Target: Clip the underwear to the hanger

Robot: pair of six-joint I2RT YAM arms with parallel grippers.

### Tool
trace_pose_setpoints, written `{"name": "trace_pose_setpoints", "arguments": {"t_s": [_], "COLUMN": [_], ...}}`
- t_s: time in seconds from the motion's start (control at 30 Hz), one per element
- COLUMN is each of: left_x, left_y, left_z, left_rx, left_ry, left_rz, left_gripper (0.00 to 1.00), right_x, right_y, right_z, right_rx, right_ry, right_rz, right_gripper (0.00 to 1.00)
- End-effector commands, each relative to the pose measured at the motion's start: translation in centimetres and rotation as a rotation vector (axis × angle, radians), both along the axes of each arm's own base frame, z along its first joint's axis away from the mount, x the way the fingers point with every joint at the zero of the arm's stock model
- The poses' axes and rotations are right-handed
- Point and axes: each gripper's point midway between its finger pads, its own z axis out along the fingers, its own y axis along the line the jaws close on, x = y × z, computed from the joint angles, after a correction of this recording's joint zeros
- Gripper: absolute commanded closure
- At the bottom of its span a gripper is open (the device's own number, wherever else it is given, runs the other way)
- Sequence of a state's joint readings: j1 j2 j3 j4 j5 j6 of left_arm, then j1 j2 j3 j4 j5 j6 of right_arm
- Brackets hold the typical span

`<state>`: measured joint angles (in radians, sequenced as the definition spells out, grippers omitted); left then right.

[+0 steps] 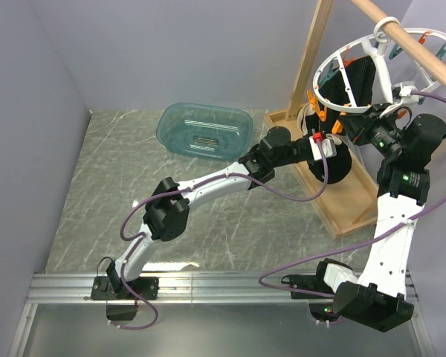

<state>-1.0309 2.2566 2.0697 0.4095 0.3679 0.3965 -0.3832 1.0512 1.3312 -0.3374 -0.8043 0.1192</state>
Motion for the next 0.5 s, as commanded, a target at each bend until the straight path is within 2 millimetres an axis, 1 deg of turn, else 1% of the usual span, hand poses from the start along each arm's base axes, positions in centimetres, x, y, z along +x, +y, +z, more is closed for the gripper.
{"name": "trace_pose_setpoints", "arguments": {"t_s": [0.0,0.1,0.13,0.3,0.47], "left_x": [-0.8,-0.7,-0.7,-0.7,-0.8], "left_y": [-0.3,-0.4,-0.6,-0.6,-0.6], "left_z": [2.5,2.5,2.1,2.1,2.4], "left_rx": [-0.072,-0.07,-0.064,-0.066,-0.072], "left_ry": [-0.028,-0.027,-0.023,-0.026,-0.033], "left_rz": [-0.017,-0.017,-0.017,-0.016,-0.023], "left_gripper": [1.0,1.0,1.0,1.0,1.0], "right_x": [-1.4,-1.5,-1.5,-1.5,-1.3], "right_y": [2.2,2.5,2.5,2.9,3.1], "right_z": [-0.7,-0.9,-0.9,-1.1,-2.0], "right_rx": [0.015,0.003,0.001,-0.033,-0.05], "right_ry": [0.056,0.056,0.054,0.048,0.082], "right_rz": [0.095,0.103,0.103,0.116,0.115], "right_gripper": [1.0,1.0,1.0,1.0,1.0]}}
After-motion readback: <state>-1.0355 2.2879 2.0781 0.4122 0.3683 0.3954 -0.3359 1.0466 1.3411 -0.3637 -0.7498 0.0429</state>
